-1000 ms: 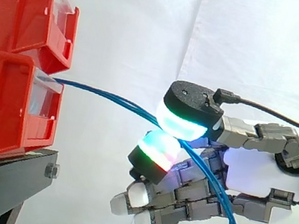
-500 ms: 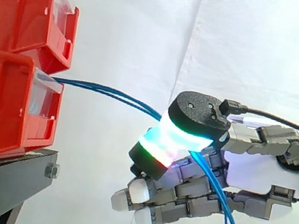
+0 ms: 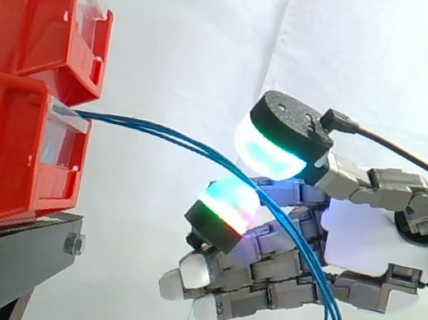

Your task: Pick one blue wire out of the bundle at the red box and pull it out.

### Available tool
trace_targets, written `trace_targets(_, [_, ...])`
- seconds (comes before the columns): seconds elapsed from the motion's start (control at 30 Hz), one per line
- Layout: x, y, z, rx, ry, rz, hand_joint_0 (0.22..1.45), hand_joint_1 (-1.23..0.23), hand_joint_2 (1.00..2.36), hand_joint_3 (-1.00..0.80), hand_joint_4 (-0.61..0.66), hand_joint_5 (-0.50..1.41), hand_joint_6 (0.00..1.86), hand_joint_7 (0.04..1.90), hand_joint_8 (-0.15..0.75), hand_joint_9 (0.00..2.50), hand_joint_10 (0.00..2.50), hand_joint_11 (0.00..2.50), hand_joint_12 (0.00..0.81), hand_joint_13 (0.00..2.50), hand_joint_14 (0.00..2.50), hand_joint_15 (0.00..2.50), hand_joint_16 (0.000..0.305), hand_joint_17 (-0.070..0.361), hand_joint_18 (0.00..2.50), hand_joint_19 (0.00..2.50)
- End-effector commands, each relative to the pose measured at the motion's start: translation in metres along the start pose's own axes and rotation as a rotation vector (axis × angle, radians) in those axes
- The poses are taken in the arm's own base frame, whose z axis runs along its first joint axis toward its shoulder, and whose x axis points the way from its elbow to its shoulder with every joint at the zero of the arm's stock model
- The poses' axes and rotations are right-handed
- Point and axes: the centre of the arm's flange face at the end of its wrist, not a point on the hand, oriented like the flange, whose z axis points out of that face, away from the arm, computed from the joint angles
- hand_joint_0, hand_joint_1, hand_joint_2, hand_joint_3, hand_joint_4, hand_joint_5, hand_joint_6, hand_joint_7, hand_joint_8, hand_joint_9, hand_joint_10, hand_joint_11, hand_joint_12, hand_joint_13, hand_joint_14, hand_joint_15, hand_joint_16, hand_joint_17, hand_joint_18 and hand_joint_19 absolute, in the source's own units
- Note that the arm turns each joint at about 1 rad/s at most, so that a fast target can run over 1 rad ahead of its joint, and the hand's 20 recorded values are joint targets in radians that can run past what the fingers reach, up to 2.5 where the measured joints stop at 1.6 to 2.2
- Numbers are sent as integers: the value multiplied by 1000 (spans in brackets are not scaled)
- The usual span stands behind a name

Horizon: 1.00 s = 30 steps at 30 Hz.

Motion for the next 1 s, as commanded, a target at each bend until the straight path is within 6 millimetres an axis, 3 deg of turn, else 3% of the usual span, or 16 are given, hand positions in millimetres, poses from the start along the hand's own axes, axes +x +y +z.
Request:
trace_targets(0.0, [0, 0, 0, -3, -1, 1, 428, -568, 1000, -500, 355, -67, 502, 1420, 308, 918, 19, 521, 423, 386, 6, 145, 70, 158, 301, 336])
trace_targets(0.17, [0, 0, 0, 2, 0, -1, 472, -569, 1000, -500, 330, -59, 500, 1492, 294, 955, 20, 559, 405, 398, 6, 150, 66, 148, 290, 359])
trace_targets(0.27, [0, 0, 0, 2, 0, 1, 516, -480, 1005, -422, 308, -52, 505, 1505, 284, 989, 21, 561, 385, 424, 7, 165, 62, 139, 305, 383])
trace_targets(0.43, [0, 0, 0, 2, 0, 1, 564, -373, 1014, -305, 330, -47, 503, 1388, 260, 1023, 20, 520, 370, 460, 8, 175, 60, 135, 309, 411])
trace_targets(0.63, [0, 0, 0, 2, 0, -1, 586, -520, 1013, -188, 310, -44, 503, 1404, 300, 1054, 20, 532, 402, 496, 7, 165, 66, 148, 372, 384])
trace_targets(0.8, [0, 0, 0, 0, 0, 0, 569, -579, 1016, -258, 276, -56, 500, 1511, 285, 1027, 24, 589, 372, 479, 8, 193, 59, 132, 336, 407])
trace_targets(0.97, [0, 0, 0, 2, 0, -1, 500, -465, 1004, -452, 324, -60, 501, 1422, 290, 1020, 22, 556, 389, 491, 8, 190, 63, 141, 363, 401])
